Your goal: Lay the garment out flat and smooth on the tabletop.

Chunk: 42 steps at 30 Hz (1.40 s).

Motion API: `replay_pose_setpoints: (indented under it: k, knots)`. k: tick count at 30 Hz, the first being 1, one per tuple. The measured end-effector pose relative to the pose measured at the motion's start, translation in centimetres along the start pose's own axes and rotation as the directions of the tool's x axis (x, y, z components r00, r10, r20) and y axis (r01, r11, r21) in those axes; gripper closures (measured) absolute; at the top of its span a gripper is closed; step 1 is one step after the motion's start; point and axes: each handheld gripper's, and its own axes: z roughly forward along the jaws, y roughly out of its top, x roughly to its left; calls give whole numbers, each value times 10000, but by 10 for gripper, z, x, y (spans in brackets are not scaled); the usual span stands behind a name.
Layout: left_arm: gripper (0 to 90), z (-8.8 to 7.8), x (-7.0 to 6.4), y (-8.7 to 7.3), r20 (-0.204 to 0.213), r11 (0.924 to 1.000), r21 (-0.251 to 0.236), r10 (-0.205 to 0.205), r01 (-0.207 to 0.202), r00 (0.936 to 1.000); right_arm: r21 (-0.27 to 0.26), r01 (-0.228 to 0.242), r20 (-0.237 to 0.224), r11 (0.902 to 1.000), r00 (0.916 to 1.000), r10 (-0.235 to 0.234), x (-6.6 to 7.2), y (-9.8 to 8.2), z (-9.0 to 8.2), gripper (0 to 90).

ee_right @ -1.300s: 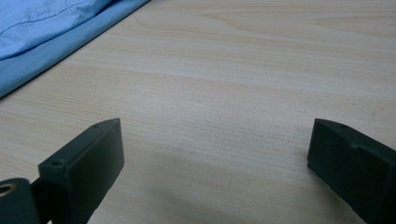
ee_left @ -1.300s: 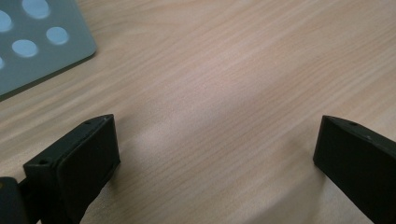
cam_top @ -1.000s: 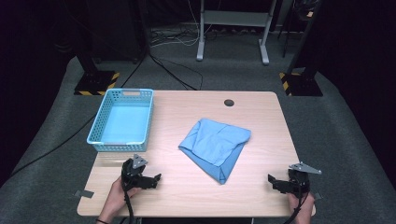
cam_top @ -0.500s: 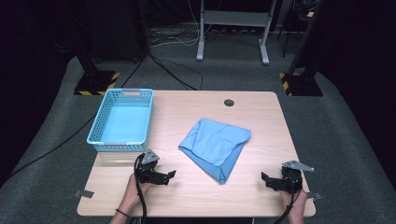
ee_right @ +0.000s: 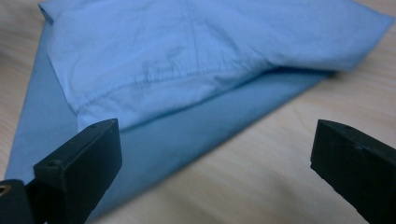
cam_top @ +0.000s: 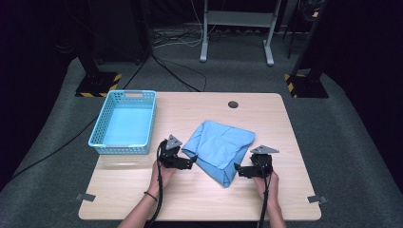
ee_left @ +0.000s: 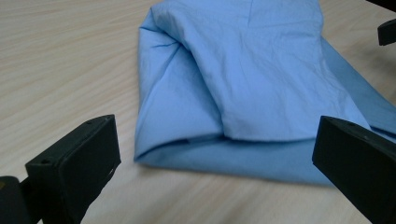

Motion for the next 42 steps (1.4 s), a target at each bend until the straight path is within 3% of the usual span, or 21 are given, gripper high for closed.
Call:
replay_pose_setpoints:
  k: [6, 9, 10, 12, 17, 19, 25, 42]
  knots:
    - [4, 28, -10, 7, -277, 9977, 586, 361, -344, 9990, -91, 311, 353, 9995, 9989, -307, 10, 19, 19, 21]
    - [3, 44, -18, 6, -635, 9935, 921, 729, -669, 9953, -71, 432, 536, 9990, 9976, -428, 13, 21, 23, 16]
    - [3, 46, -19, 6, -726, 9923, 985, 817, -744, 9940, 332, 333, 576, 9989, 9977, -352, 14, 23, 36, 8]
    - [2, 49, -20, 6, -780, 9905, 1109, 900, -811, 9929, 479, 336, 706, 9983, 9968, -370, 15, 24, 44, 8]
    - [2, 53, -21, 7, -839, 9842, 1457, 1136, -1006, 9900, 776, 384, 870, 9962, 9952, -451, 17, 22, 53, 3]
    - [0, 56, -22, 7, -821, 9778, 1798, 1236, -1073, 9889, 743, 346, 919, 9966, 9949, -414, 17, 22, 54, 7]
    - [1, 54, -20, 6, -588, 9771, 1957, 962, -831, 9936, 845, 340, 898, 9958, 9951, -416, 18, 21, 53, 10]
    - [3, 32, -37, -12, -441, 9747, 1982, 1138, -1029, 9925, 832, 456, 876, 9955, 9948, -529, 39, -1, 30, 19]
